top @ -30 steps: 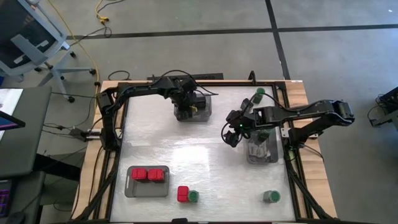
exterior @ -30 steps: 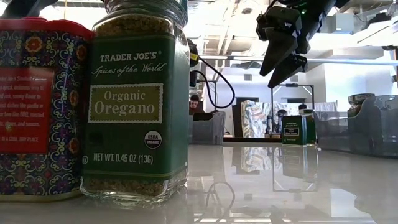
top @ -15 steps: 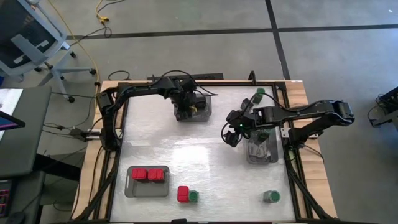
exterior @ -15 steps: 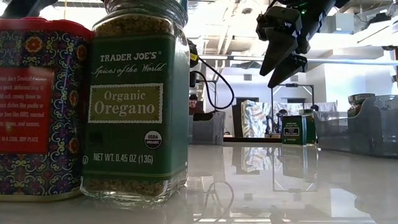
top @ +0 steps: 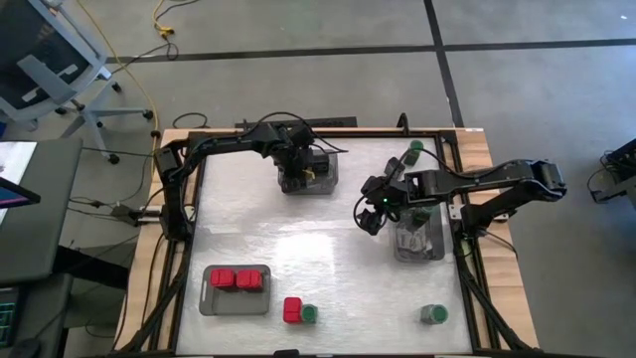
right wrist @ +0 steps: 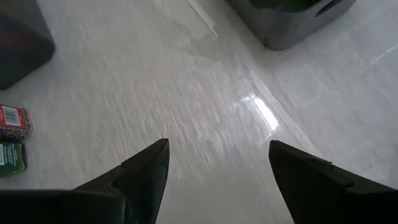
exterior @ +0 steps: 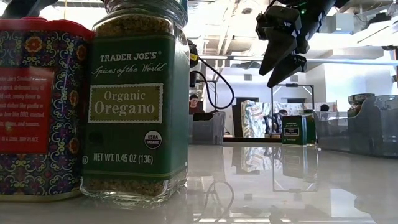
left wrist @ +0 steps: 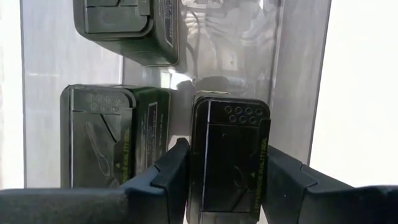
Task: Sort spices by type
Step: Put the left black seasoning can into the top black transparent bin, then put the top right green seasoning bottle into the middle right black transparent bin
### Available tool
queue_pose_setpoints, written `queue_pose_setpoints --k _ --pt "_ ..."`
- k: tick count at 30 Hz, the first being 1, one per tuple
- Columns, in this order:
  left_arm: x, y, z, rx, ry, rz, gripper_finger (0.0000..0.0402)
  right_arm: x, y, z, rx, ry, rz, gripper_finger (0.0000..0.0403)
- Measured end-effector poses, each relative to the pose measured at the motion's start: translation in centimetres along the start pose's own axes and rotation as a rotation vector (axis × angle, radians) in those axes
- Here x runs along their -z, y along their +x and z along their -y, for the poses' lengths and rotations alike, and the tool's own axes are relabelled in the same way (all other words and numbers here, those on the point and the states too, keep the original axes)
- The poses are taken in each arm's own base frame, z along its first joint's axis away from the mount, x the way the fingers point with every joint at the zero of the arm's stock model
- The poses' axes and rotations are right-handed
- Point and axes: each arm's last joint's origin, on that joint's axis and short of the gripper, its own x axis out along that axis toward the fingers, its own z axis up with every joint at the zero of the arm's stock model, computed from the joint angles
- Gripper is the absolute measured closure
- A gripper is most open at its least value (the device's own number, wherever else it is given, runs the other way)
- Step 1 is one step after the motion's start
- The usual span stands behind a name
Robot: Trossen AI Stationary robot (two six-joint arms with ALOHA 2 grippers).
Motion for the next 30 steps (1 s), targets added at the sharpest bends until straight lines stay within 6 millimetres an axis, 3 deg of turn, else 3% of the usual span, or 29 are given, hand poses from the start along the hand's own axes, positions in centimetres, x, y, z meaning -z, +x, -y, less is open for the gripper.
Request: queue_pose_setpoints --k 13,23,30 --pt "0.01 -0.01 0.01 0.001 -0.001 -0.001 0.0246 0.03 0.00 -0.04 -0.016 0.001 -0.010 0.0100" --pt "0.02 -0.06 0.04 0.001 0.006 -0.002 0.0177 0.04 0.00 -0.06 -0.022 0.000 -0.013 0.0100" --pt "-0.52 -0.84 0.02 0.000 -0.014 0.007 0.0166 0.03 -0.01 -0.07 -0.023 0.001 -0.013 0.0100"
